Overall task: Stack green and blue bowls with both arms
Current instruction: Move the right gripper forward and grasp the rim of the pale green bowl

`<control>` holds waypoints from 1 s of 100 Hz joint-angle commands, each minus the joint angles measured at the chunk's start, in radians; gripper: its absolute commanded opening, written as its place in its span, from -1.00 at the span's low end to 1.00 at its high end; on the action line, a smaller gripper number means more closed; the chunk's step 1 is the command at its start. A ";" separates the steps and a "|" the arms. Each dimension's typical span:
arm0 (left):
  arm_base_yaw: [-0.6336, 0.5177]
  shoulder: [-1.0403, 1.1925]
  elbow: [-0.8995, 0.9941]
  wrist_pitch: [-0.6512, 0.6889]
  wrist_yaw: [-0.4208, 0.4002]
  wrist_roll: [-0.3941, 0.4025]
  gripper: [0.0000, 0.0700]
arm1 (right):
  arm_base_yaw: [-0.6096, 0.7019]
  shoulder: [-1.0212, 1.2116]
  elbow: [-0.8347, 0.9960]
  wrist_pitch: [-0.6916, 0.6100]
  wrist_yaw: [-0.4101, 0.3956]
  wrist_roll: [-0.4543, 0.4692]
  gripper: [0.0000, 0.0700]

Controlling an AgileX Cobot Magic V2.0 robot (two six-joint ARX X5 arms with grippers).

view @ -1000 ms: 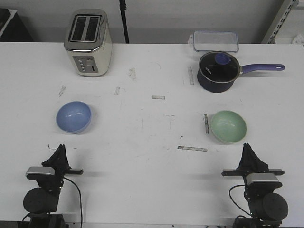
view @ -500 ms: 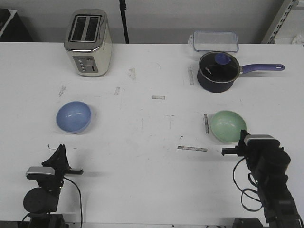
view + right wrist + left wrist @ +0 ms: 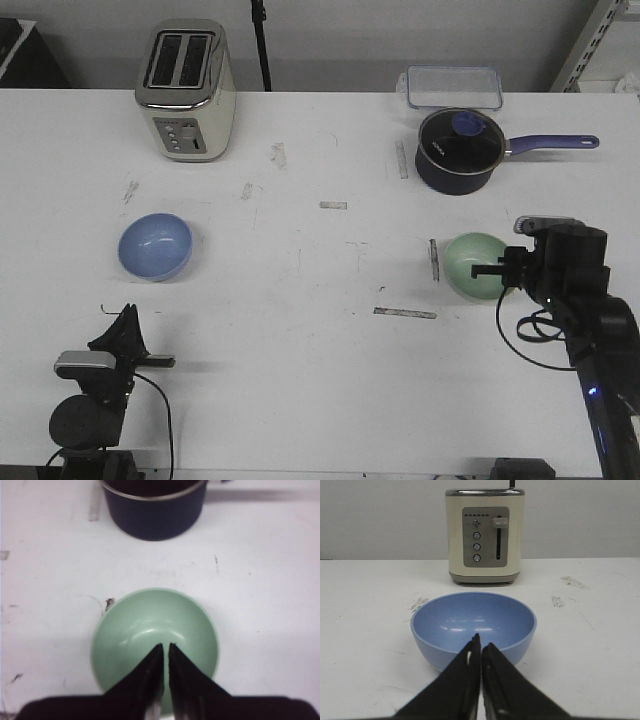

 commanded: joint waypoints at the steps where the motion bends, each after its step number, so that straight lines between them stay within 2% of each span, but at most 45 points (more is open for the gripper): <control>1: 0.002 -0.002 -0.023 0.016 0.002 0.005 -0.99 | -0.034 0.042 0.048 0.000 -0.021 0.068 -0.98; 12: 0.002 -0.002 -0.023 0.016 0.002 0.005 -0.99 | -0.113 0.091 0.085 -0.003 -0.116 0.090 -0.97; 18: 0.002 -0.002 -0.023 0.016 0.002 0.005 -0.99 | -0.164 0.116 0.095 -0.003 -0.174 0.097 -0.88; 26: 0.002 -0.002 -0.023 0.016 0.002 0.005 -0.99 | -0.224 0.144 0.097 -0.002 -0.246 0.097 -0.51; 37: 0.002 -0.002 -0.023 0.016 0.002 0.005 -0.99 | -0.288 0.185 0.097 -0.010 -0.322 0.093 0.23; 43: 0.002 -0.002 -0.023 0.016 0.002 0.005 -0.99 | -0.307 0.204 0.097 -0.012 -0.338 0.090 0.39; 69: 0.002 -0.002 -0.023 0.016 0.002 0.005 -0.99 | -0.322 0.305 0.097 -0.072 -0.356 0.047 0.40; 100: 0.002 -0.002 -0.023 0.016 0.002 0.005 -0.99 | -0.278 0.401 0.094 -0.070 -0.352 0.018 0.40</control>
